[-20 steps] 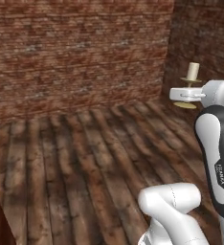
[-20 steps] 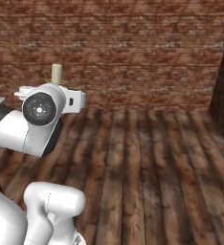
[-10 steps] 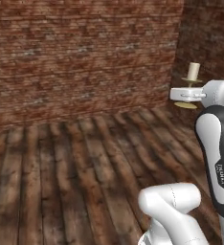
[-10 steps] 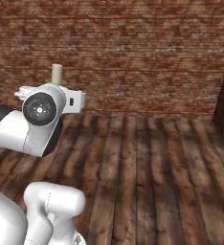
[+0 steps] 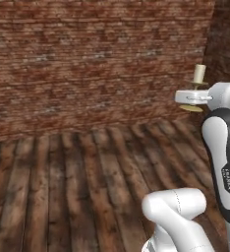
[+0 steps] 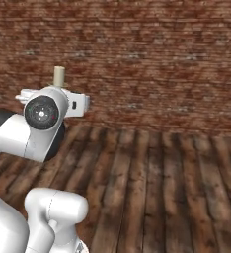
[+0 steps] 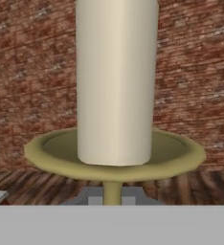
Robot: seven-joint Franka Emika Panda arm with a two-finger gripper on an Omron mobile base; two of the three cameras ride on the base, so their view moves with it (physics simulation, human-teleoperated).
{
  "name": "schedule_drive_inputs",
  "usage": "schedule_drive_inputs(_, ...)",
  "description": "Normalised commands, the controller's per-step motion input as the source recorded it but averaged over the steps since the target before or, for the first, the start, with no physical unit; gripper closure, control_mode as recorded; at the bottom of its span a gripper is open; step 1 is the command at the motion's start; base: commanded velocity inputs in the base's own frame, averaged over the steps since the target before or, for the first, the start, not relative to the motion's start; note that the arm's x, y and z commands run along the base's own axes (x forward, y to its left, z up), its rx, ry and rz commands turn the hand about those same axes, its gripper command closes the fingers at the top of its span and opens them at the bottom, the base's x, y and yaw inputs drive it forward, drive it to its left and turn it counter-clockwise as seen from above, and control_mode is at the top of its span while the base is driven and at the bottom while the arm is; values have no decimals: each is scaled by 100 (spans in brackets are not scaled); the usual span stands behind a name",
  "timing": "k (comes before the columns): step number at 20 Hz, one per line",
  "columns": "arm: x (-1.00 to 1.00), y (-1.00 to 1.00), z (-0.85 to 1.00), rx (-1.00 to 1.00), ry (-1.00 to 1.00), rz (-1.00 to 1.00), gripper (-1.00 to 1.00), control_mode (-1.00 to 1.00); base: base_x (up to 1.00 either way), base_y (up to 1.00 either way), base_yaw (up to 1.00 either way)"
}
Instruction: Get the candle and the beer from the cabinet and move them to the dining counter.
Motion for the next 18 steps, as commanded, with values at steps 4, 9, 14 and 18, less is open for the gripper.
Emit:
schedule_drive_inputs(4, 0, 0, 0, 0, 0, 0, 100, 100, 71, -19, 28)
schedule_drive_inputs(9, 0, 0, 0, 0, 0, 0, 100, 100, 63, -14, 35)
schedule_drive_inputs(14, 0, 0, 0, 0, 0, 0, 100, 100, 58, -13, 40)
schedule_drive_inputs(18, 0, 0, 0, 0, 0, 0, 100, 100, 54, -13, 46)
